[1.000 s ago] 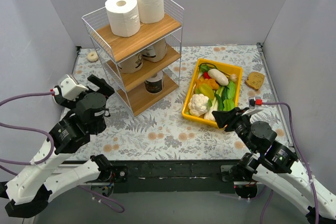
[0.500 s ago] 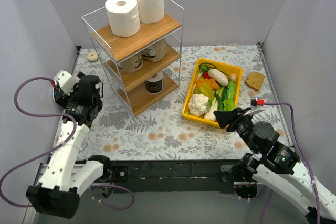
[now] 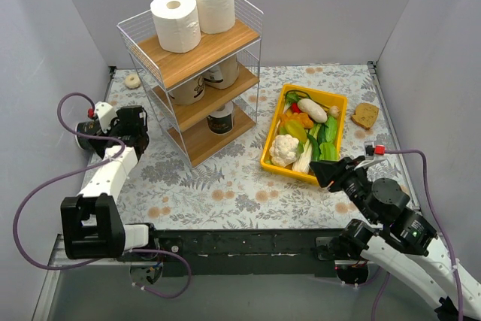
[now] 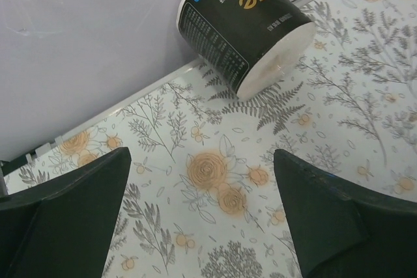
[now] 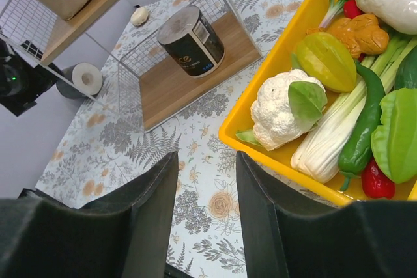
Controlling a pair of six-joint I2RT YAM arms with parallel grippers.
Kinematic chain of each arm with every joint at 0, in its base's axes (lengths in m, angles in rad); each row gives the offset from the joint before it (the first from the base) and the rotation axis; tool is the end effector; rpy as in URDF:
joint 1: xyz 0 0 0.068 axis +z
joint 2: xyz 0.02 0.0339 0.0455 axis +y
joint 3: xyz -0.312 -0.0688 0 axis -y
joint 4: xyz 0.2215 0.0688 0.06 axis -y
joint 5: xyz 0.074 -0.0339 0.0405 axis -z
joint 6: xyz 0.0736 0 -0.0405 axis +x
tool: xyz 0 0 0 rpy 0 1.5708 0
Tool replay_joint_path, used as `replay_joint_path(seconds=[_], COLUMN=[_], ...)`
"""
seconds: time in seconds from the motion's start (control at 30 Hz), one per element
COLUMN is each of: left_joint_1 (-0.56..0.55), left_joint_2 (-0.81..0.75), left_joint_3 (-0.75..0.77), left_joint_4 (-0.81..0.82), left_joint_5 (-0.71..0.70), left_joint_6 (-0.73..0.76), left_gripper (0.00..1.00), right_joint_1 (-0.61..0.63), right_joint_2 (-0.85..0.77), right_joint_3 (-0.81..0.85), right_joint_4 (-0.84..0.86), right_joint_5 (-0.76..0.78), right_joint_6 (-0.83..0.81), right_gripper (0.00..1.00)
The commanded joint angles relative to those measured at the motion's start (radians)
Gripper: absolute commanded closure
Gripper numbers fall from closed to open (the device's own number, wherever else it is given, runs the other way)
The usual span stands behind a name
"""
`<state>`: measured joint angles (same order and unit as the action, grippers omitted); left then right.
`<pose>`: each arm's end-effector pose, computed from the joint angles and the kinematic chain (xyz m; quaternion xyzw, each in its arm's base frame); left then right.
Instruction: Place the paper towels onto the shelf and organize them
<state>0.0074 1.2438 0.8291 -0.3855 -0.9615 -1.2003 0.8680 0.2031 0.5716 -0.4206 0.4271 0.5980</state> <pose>0.2271 0.0620 0.2913 -0.6096 0.5777 0.1674 0.5164 0.0493 0.0110 0.3049 0.0492 0.7220 0.3359 0.6029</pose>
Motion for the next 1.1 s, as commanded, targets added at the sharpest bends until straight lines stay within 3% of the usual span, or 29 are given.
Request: replay_joint_path(seconds=[0.0,0.07,0.3,0.7,1.07], left_joint_1=[0.048,0.060,0.063,0.147,0.157], left_joint_2=[0.063,0.101,0.173,0.266,0.351], left_joint_3=[-0.030,-0.030,-0.096,-0.084,-0.068], left_joint_4=[0.166,0.189,0.520,0.686,0.704], left_joint_5=[-0.033,-0.026,0.040,0.053,0.150], left_joint_6=[0.133,0.140,0.390,0.570,0.607], left_gripper=[0.07,0.07,0.17,0.21,0.20], right_joint_1=[0.003,0.003,0.003,0.003,0.003], right_joint_2=[-0.033,-0.060,-0.151,-0.171,-0.168], right_joint_3=[0.074,0.082,0.077,0.137,0.125], right_joint_4=[-0.015,-0.020,-0.029,-0.060,-0.033], right_joint_5=[-0.014,-0.001,0.032,0.105,0.139], right_joint_6=[-0.043,-0.058,-0.087,-0.171,-0.199], right_gripper=[0.52,0.52,0.52,0.52,0.53])
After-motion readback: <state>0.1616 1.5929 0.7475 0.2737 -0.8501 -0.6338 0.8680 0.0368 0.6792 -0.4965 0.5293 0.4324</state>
